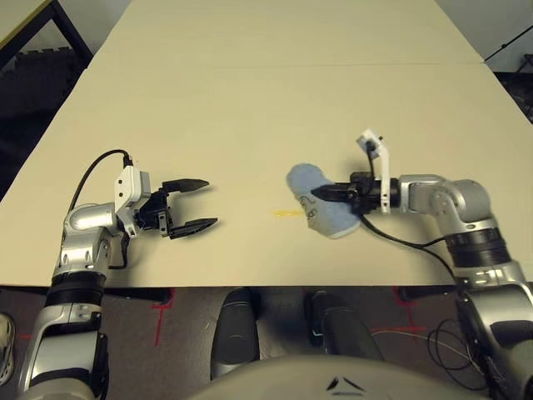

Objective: Wipe the water off the table with a rag.

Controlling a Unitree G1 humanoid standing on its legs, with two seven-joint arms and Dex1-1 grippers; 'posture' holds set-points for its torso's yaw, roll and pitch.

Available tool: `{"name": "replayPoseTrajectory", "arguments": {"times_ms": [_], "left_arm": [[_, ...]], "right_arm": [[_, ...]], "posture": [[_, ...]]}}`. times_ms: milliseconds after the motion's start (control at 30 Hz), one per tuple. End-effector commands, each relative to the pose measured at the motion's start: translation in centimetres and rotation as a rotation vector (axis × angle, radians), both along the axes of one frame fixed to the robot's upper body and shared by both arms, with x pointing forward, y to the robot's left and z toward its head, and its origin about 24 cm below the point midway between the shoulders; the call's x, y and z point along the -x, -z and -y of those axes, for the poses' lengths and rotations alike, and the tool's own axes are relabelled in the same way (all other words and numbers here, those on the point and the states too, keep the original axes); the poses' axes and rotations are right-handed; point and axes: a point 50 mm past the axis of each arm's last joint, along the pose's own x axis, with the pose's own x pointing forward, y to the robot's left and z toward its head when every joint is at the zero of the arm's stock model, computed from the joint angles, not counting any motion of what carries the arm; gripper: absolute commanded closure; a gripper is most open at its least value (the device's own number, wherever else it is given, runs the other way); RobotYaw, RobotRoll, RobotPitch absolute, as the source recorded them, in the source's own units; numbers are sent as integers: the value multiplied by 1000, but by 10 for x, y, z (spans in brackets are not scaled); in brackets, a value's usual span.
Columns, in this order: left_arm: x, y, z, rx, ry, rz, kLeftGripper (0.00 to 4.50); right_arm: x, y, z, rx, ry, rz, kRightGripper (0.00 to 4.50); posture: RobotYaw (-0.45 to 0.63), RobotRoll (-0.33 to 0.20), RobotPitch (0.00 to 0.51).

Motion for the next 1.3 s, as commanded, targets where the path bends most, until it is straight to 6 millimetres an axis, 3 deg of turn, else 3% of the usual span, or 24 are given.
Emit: {"name": "replayPoseTrajectory", "arguments": {"times_ms": [33,300,467,567,900,1200,1300], "left_arm": [[2,-4,-2,1,-4,6,0],[6,-2,-1,5,-13,8,0],[7,-2,-1,9,-19,8,0],[6,-2,0,11,-22,10,0],[-2,-1,2,18,-24,12,0],[-13,-3,5,25,-10,25,0],[-15,-2,6,25,-8,26,0]], "right_arm": [[-2,6,-24,12,-45,-6,4386],[-8,10,-72,-1,-102,11,4386],[-13,10,-95,-20,-103,16,4386],[-14,9,-96,-25,-109,20,4386],[-26,-2,-28,26,-9,52,4386],[-22,-23,54,102,112,93,4386],[-23,-35,72,69,160,108,4386]], "posture": [[248,0,176],[270,0,178],[273,0,177],[272,0,176],[233,0,173],[195,0,168],[188,0,166]]}}
